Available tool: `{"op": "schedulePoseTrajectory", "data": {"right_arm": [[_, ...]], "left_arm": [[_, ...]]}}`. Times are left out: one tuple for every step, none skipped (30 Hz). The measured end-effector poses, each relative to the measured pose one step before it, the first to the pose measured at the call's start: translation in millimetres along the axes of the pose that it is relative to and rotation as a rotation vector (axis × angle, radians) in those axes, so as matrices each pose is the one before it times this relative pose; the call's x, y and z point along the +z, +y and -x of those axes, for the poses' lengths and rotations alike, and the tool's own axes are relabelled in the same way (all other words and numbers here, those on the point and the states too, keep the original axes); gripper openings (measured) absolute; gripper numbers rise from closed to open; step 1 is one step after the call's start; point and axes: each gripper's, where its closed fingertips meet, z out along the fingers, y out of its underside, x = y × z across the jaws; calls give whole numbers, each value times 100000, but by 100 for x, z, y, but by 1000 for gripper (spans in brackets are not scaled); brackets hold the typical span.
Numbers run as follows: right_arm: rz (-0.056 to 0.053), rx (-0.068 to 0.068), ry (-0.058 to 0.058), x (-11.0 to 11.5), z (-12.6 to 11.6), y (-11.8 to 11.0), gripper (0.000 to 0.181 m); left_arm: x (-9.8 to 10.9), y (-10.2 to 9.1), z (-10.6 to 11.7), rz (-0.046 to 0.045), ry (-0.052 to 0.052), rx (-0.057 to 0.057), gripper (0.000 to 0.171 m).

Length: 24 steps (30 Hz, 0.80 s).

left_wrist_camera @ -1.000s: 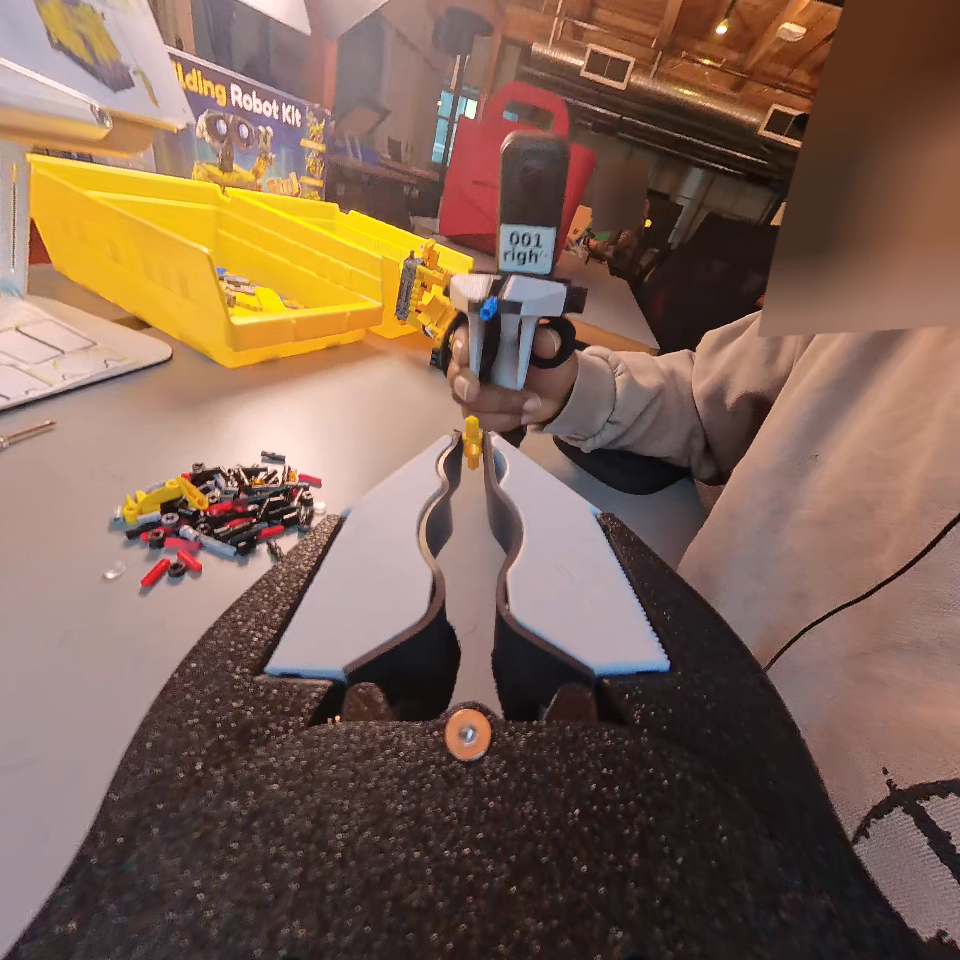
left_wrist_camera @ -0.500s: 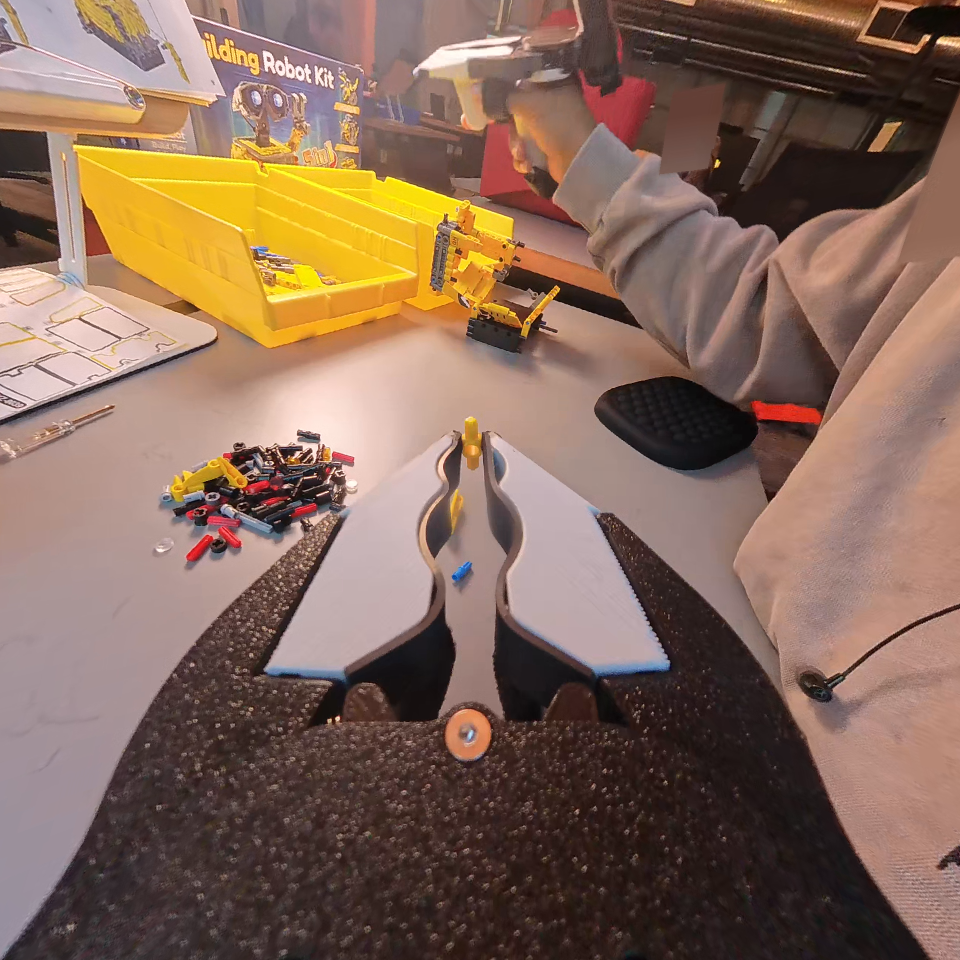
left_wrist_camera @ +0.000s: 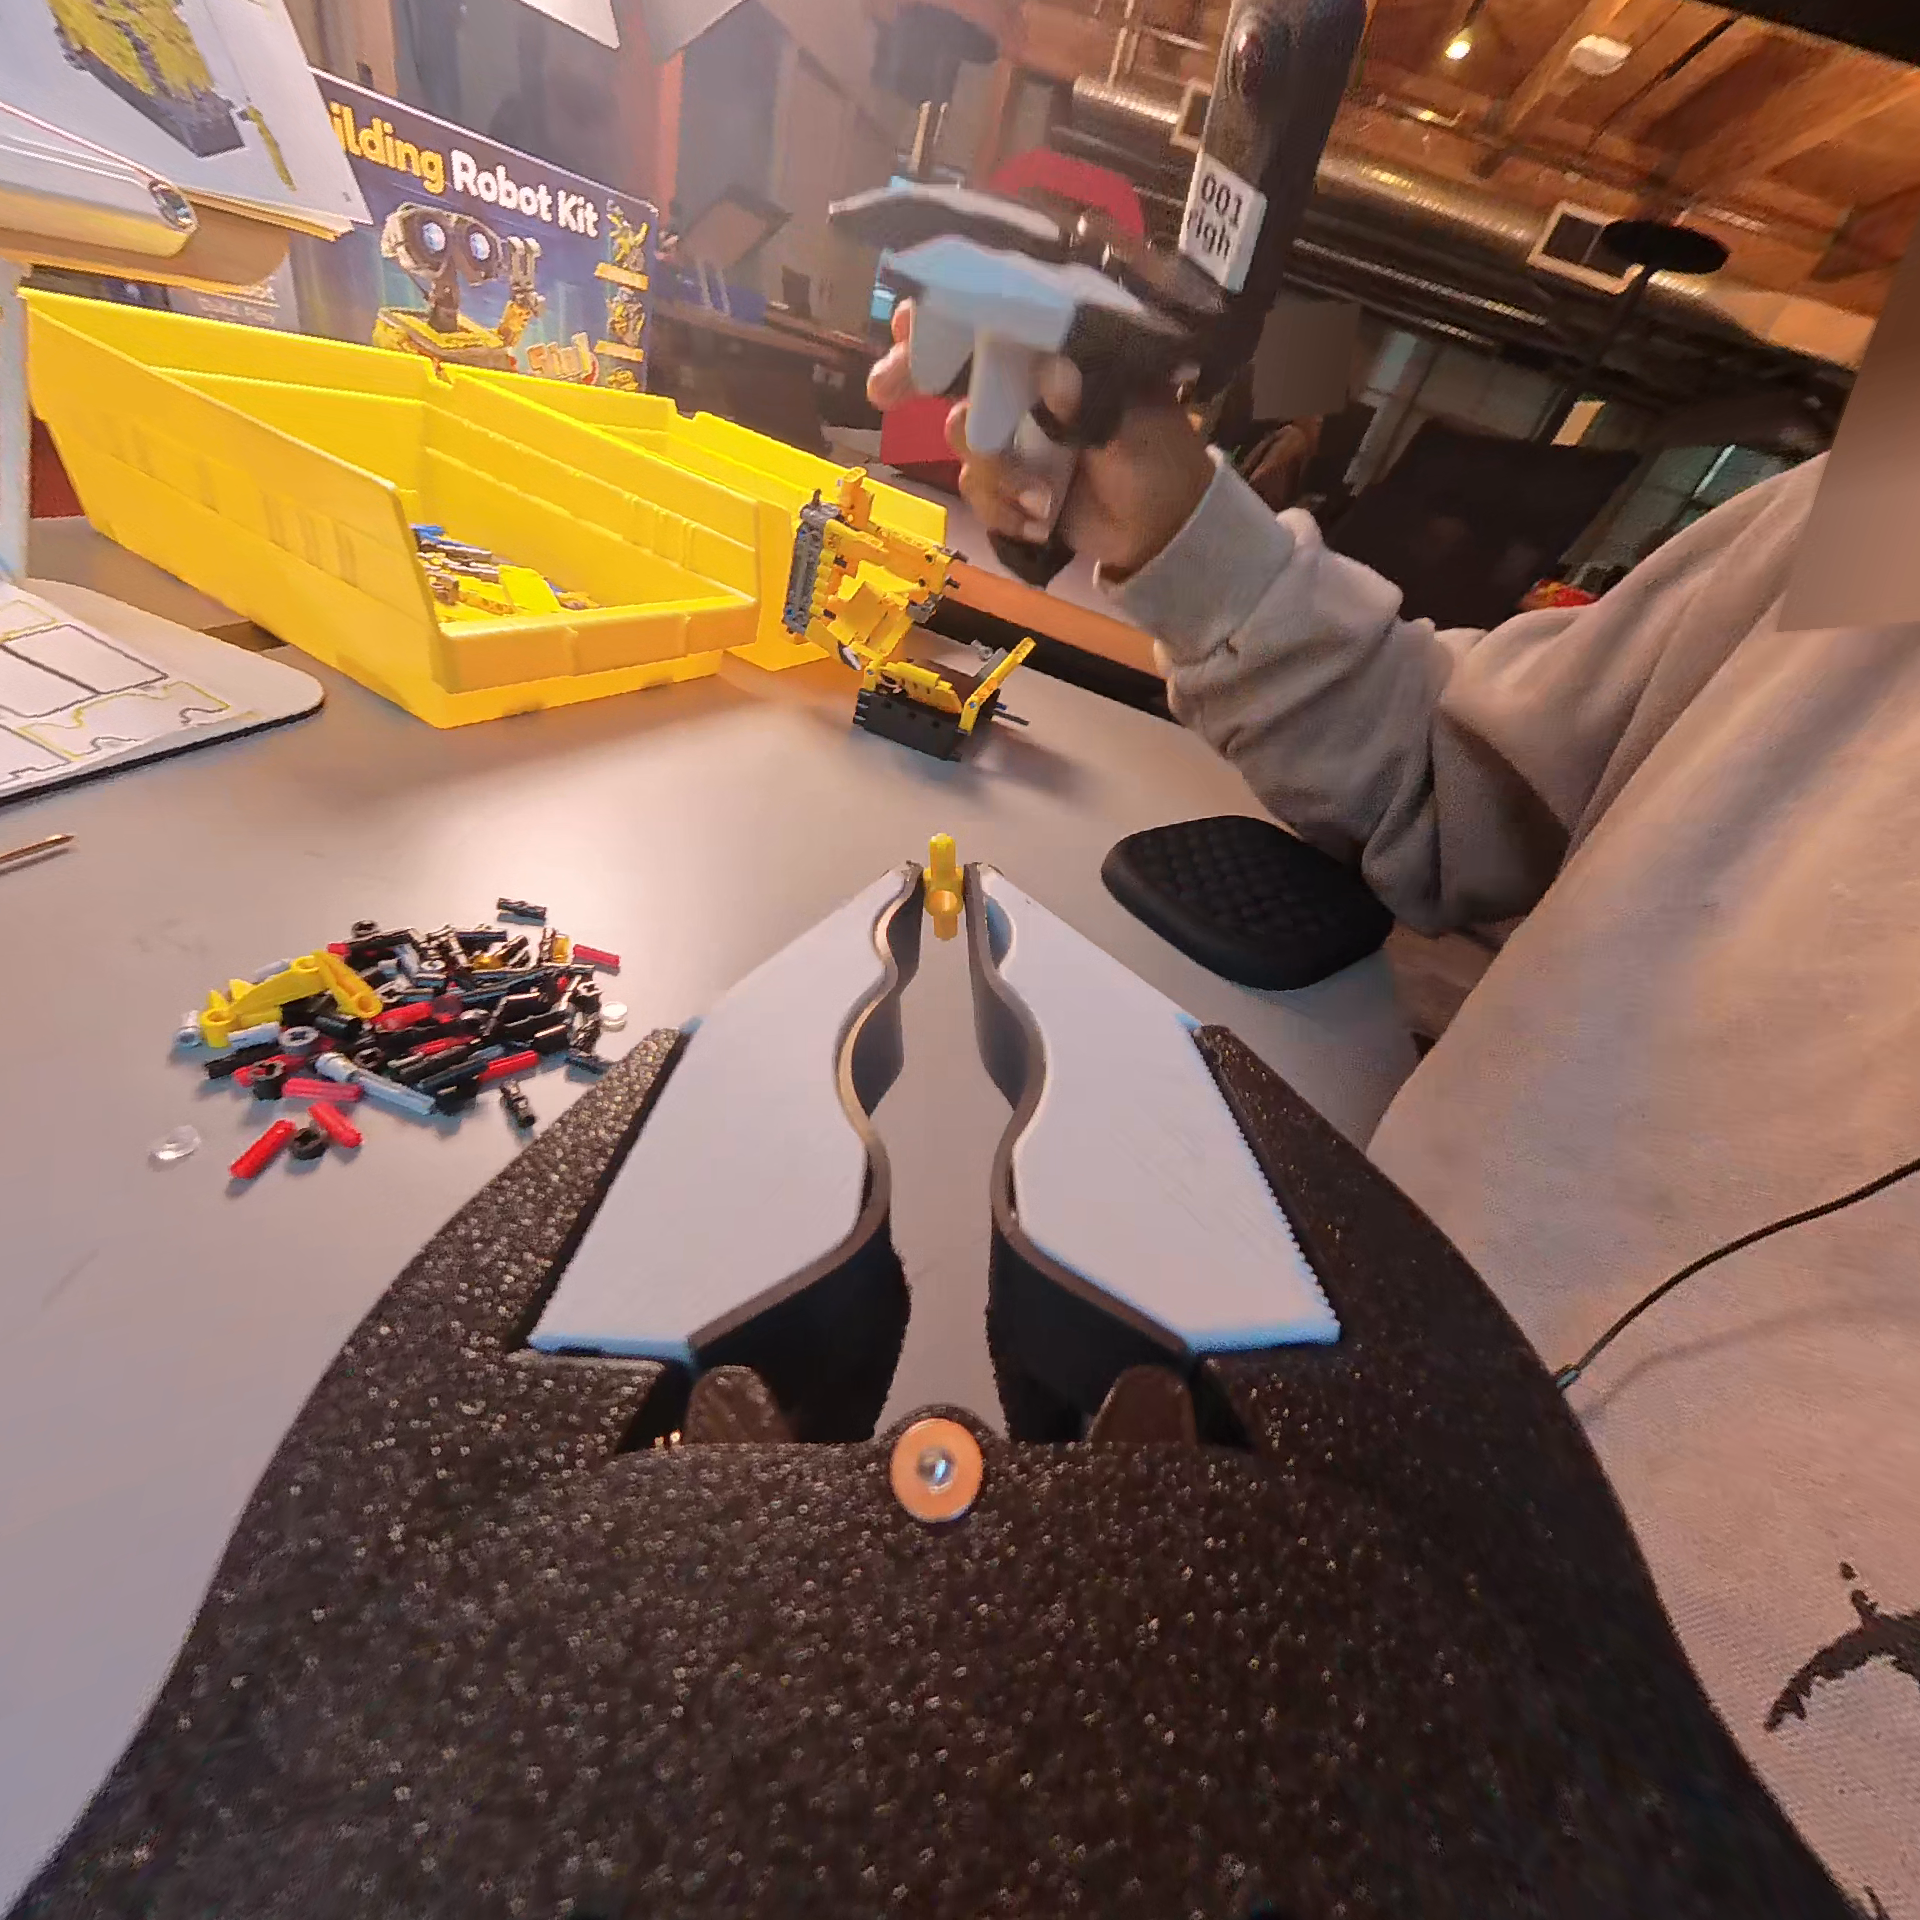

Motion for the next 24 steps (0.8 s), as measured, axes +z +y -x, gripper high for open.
{"op": "schedulePoseTrajectory", "data": {"right_arm": [[-2219, -1576, -11311, 1190, 4190, -452, 26], [-1939, -4549, -8018, 1400, 3589, -291, 27], [-1498, -5936, -7065, 1510, 3238, -216, 27], [-857, -5212, -7709, 1545, 3029, -198, 29], [97, -4769, -6422, 1533, 2455, -150, 34], [372, -5370, -4365, 1393, 1821, -146, 40], [85, -5528, -2906, 1183, 1336, -209, 43], [45, -4999, -2120, 950, 936, -241, 47], [542, -4025, -318, 730, 396, -161, 49], [61, -2750, 356, 481, 86, -198, 49], [-487, -1397, -615, 303, 83, -235, 48], [12, -402, -1497, 200, 138, -138, 46], [62, -476, -745, 132, 38, -79, 42], [-125, -789, -150, 53, -5, -99, 38], [-547, -598, 58, -11, -5, -152, 35], [-272, -403, -289, -34, 51, -107, 31], [368, -674, 143, -32, 1, 22, 27], [266, -980, 274, -76, 2, 44, 22], [289, -753, -1028, -91, 175, 47, 22], [648, 26, -507, -73, 70, 117, 22], [907, 290, -235, -60, -22, 250, 22], [373, 1219, 733, -148, -306, 308, 22], [934, 2807, 2519, -338, -897, 568, 22], [3349, 3447, 4417, -534, -1640, 1148, 22]], "left_arm": [[83, -94, -341, -1016, 2275, -1368, 6], [74, -110, -461, -1107, 3356, -2332, 6], [52, -170, -609, -1559, 4569, -3261, 6], [7, -300, -622, -2450, 5015, -4157, 6], [-37, -361, -531, -2904, 4878, -5039, 6], [-45, -286, -473, -2434, 4856, -5703, 6], [-66, -243, -445, -2118, 4856, -5858, 6], [-77, -225, -427, -2031, 4482, -5367, 6], [-68, -115, -402, -1183, 4089, -5005, 6], [-44, -28, -254, -587, 2970, -4369, 6], [-37, -8, -169, -467, 2091, -3560, 6], [-7, 51, -133, -41, 1491, -2479, 6], [40, 95, -29, 407, 389, -1309, 6], [57, 183, 48, 1032, -446, -271, 6], [114, 263, 20, 1634, -361, 131, 6], [112, 126, -67, 725, 179, 73, 6], [120, 182, -34, 963, -17, -78, 6], [127, 280, 17, 1586, -210, 160, 6], [83, 110, 40, 405, -268, -202, 6], [65, 59, 138, 185, -687, -653, 6], [1, -58, 299, -450, -1815, -14, 7], [-164, -345, 444, -1734, -3250, 1106, 13], [-332, -613, 443, -2598, -3581, 1460, 27], [-439, -671, 570, -2432, -4846, 2355, 36]]}}
